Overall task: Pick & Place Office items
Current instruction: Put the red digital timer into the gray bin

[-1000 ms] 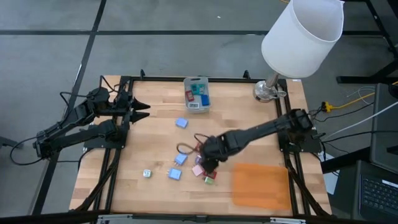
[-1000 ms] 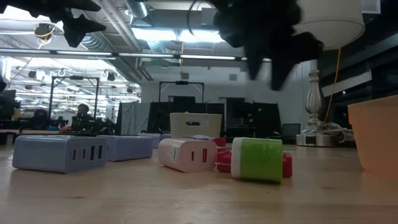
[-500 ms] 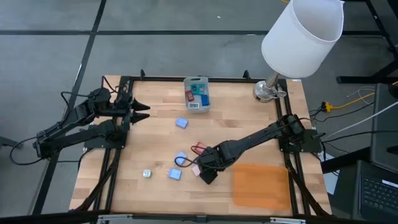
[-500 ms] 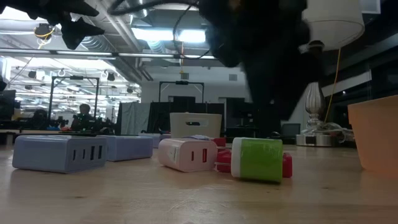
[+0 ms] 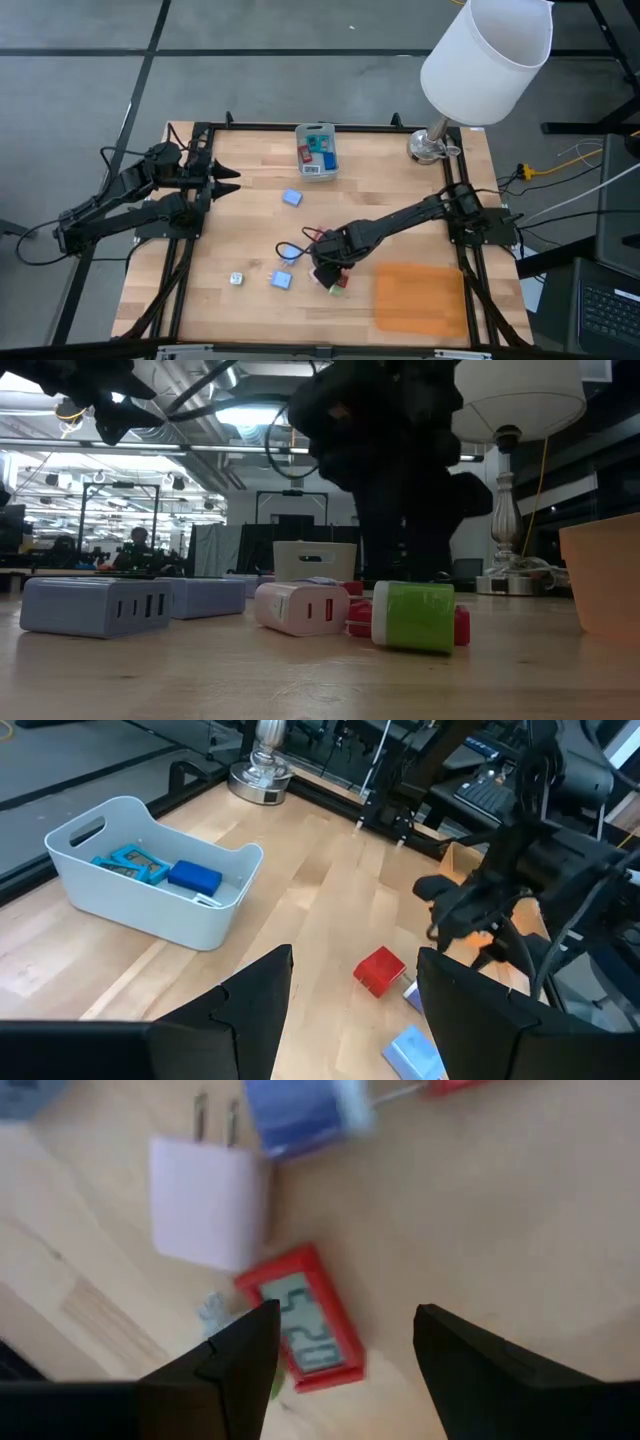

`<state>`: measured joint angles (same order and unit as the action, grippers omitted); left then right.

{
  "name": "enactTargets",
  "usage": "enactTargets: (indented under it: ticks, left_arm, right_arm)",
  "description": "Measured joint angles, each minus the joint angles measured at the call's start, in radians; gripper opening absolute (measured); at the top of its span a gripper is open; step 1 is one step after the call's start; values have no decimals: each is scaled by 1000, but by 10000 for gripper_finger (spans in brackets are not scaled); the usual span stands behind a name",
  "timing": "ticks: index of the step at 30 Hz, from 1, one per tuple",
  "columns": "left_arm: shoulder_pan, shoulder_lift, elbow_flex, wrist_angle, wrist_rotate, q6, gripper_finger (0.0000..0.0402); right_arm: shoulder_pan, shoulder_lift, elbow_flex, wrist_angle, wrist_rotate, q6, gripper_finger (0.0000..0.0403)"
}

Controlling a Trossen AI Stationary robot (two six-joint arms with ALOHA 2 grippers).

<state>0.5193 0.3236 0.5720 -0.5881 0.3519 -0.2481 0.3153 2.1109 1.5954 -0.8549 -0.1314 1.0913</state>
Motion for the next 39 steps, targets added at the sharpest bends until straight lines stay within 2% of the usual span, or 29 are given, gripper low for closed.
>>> enactTargets:
  ticks: [12,21,31,35,39]
  left_arm:
    - [0,0,0,-17,1,-8,212]
    - [0,0,0,-22,1,16,212]
    - [0,0,0,-24,-25,27,212]
    - [0,0,0,-55,-32,27,212]
    - [0,0,0,-66,-35,27,212]
  right_arm:
    - [27,76,-1,90,-126,2,228]
    - [54,93,2,118,-119,66,228]
    - [32,102,3,110,-104,115,226]
    - [22,117,4,91,-106,117,204]
    - [14,119,5,85,-108,120,153]
